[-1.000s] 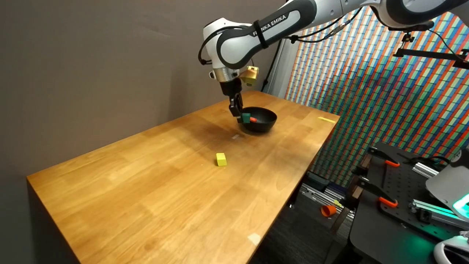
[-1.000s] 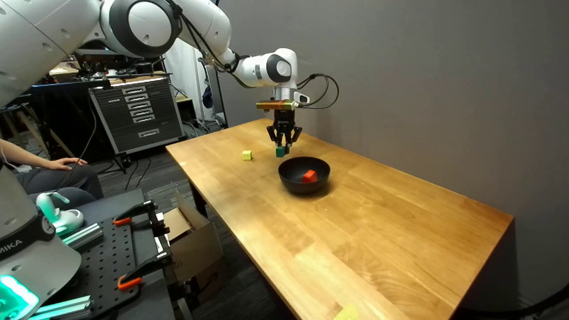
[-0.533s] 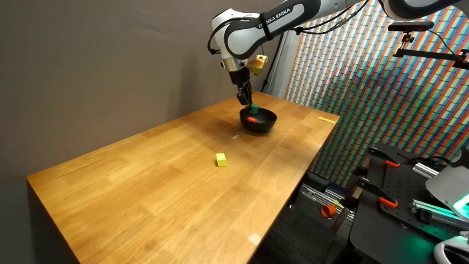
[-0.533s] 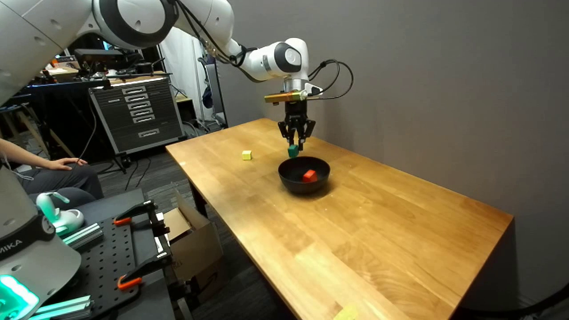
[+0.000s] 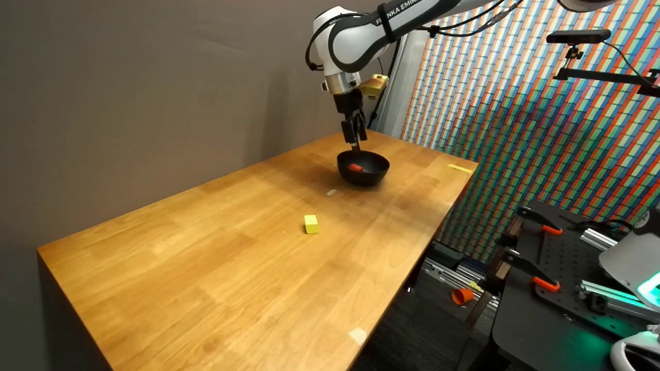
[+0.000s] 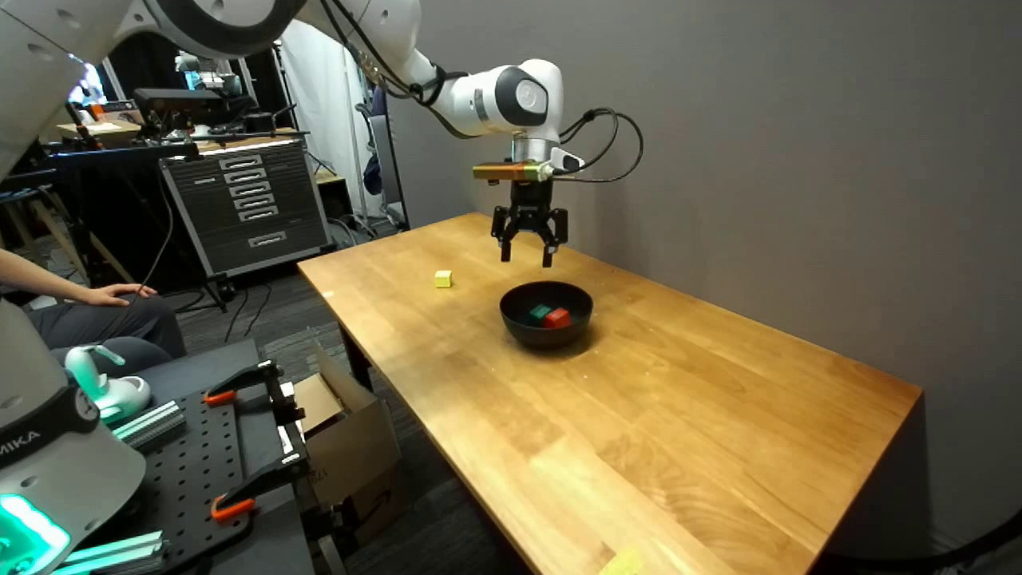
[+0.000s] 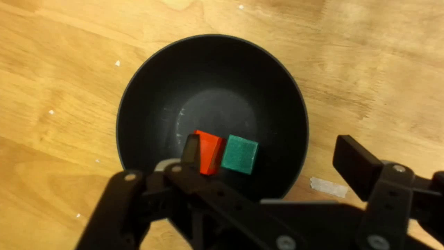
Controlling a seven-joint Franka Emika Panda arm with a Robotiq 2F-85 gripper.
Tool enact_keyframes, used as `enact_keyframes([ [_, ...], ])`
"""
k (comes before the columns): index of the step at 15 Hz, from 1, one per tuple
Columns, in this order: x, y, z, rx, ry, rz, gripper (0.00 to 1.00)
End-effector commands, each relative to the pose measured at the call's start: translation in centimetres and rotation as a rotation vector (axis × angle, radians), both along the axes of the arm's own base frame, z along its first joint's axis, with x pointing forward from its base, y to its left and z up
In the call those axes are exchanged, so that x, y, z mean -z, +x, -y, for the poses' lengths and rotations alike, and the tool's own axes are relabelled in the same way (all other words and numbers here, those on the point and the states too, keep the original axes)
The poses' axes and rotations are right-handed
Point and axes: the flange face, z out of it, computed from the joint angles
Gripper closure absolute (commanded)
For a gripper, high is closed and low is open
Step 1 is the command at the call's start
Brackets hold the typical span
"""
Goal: Pick up the green and orange blocks from the table and put them in the black bowl.
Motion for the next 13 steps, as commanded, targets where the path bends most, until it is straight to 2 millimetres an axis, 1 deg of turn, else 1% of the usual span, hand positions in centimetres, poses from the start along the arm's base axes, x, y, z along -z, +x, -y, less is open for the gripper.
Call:
enact_keyframes([
  [1,-4.4,-3.6,1.1,0.042,0.096,0.014,0.00],
  [6,-8.8,-6.5,2.9,0.131,0.159,0.149,0.00],
  [8,-10.1,-8.2,3.8,0.154,0.172,0.188,0.00],
  [10,-11.0,-10.5,4.9,0.208,0.181,0.201,0.00],
  [11,-9.5,-7.2,3.9,0.154,0.157,0.166,0.00],
  [13,-10.3,-9.0,4.7,0.181,0.162,0.170,0.00],
])
